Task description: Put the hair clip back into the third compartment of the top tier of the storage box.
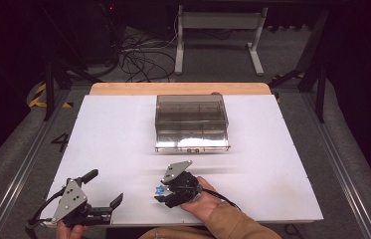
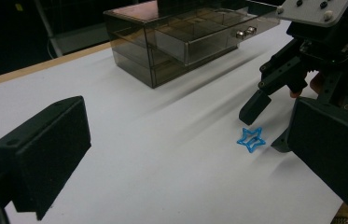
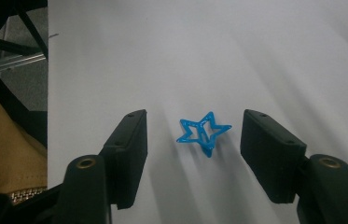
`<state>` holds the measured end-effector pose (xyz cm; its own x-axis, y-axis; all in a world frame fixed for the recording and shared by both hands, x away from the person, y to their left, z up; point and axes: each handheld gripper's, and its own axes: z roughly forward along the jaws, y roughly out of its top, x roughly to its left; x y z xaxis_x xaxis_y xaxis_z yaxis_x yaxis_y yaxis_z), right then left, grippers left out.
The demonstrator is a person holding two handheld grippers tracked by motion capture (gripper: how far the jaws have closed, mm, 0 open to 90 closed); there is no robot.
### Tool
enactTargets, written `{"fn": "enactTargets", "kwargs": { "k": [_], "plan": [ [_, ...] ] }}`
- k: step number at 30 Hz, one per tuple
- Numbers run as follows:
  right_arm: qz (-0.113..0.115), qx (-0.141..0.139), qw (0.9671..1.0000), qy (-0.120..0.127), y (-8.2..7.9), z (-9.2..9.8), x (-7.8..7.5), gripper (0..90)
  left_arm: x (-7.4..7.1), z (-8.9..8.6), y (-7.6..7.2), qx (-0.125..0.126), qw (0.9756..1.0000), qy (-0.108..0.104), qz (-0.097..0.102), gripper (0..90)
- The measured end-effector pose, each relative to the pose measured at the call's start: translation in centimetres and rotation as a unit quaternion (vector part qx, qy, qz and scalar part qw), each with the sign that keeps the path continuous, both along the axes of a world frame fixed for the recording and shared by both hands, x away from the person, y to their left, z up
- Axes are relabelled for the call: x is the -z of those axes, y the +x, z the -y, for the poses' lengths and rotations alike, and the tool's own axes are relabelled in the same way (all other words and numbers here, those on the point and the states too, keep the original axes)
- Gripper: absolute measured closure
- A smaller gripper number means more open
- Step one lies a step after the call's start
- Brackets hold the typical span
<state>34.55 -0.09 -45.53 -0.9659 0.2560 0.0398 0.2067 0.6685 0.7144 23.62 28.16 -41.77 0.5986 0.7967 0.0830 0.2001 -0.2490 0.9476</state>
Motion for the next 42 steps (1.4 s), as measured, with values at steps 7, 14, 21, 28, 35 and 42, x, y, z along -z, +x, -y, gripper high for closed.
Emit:
{"fn": "enactTargets", "kwargs": {
  "k": [7,14,21,28,35,42],
  "plan": [
    [0.013,0.006,0.9998,-0.012,-0.3,-0.2,0.1,48.8,0.0,0.0,0.0,0.001,1.0,0.002,0.001,0.6],
    [0.035,0.009,0.9991,-0.022,-0.8,-0.3,0.1,57.6,0.0,0.0,0.1,0.003,1.0,0.003,0.0,0.6],
    [0.05,0.009,0.9982,-0.032,-1.1,-0.4,0.1,67.3,0.0,0.0,0.1,0.003,1.0,0.003,0.0,0.6],
    [0.046,0.012,0.9984,-0.031,-1.1,-0.4,0.1,69.5,0.0,0.0,0.0,0.003,1.0,0.003,0.0,0.6],
    [0.048,0.011,0.9983,-0.033,-1.2,-0.5,0.0,70.3,0.0,0.1,0.0,0.004,1.0,0.002,-0.001,0.7],
    [0.051,0.011,0.9982,-0.029,-1.3,-0.4,-0.2,70.4,0.0,0.1,0.0,0.004,1.0,0.002,-0.001,0.7]
  ]
}}
